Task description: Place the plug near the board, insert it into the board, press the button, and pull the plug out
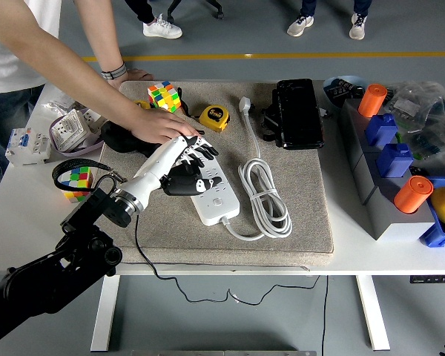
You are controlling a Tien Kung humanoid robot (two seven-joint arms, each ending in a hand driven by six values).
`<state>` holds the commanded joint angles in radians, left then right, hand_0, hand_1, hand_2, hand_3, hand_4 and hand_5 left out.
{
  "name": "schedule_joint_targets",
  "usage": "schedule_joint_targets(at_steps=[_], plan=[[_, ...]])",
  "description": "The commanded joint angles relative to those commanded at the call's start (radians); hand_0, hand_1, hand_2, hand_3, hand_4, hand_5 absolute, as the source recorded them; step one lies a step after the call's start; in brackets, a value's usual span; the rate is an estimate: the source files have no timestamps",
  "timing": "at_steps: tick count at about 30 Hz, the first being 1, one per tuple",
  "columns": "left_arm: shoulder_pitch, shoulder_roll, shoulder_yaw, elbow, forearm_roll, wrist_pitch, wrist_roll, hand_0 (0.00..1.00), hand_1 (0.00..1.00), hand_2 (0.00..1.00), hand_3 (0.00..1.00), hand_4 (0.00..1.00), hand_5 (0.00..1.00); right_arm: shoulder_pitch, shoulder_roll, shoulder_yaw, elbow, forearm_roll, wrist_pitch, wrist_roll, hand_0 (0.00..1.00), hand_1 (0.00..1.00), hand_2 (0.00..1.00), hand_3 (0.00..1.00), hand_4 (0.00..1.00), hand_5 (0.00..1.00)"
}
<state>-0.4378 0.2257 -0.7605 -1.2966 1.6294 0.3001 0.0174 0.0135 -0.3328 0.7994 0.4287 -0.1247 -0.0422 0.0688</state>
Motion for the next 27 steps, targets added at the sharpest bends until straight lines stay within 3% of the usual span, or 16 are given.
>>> schedule_joint_targets(at_steps=[2,3,8,9,20,21,27], plan=[[-0.003,-0.003,0.002,0.010,0.019,0.003,0.008,0.577,0.646,0.624,0.591,0.976,0.294,0.000,-0.001,0.001,0.000,0.000,0.000,0.000,0.601,0.651,0.612,0.511,0.807,0.504],[-0.004,-0.005,0.003,0.017,0.031,0.005,0.020,0.679,0.739,0.735,0.713,0.998,0.347,0.000,-0.001,0.001,0.000,0.000,0.000,0.000,0.600,0.651,0.612,0.511,0.807,0.504],[-0.013,-0.015,0.008,0.053,0.092,0.019,0.056,0.679,0.739,0.735,0.713,0.998,0.347,-0.003,-0.001,0.002,-0.001,-0.001,0.001,-0.001,0.600,0.651,0.612,0.511,0.807,0.504],[-0.014,-0.017,0.008,0.059,0.102,0.020,0.059,0.692,0.739,0.742,0.743,0.998,0.399,-0.003,-0.001,0.002,-0.001,-0.001,0.001,-0.001,0.600,0.651,0.612,0.511,0.806,0.503],[-0.037,-0.038,0.017,0.154,0.162,0.030,0.120,0.670,0.718,0.740,0.747,0.998,0.455,-0.003,-0.003,0.001,0.000,-0.002,0.001,-0.001,0.600,0.651,0.611,0.510,0.806,0.502],[-0.040,-0.040,0.016,0.165,0.165,0.032,0.122,0.653,0.671,0.712,0.740,0.998,0.470,-0.003,-0.003,0.002,0.000,-0.003,0.001,-0.001,0.600,0.651,0.611,0.510,0.806,0.502],[-0.046,-0.043,0.016,0.203,0.181,0.036,0.130,0.634,0.660,0.695,0.721,0.998,0.482,-0.004,-0.004,0.001,0.001,-0.003,0.001,-0.001,0.599,0.651,0.611,0.511,0.806,0.501]])
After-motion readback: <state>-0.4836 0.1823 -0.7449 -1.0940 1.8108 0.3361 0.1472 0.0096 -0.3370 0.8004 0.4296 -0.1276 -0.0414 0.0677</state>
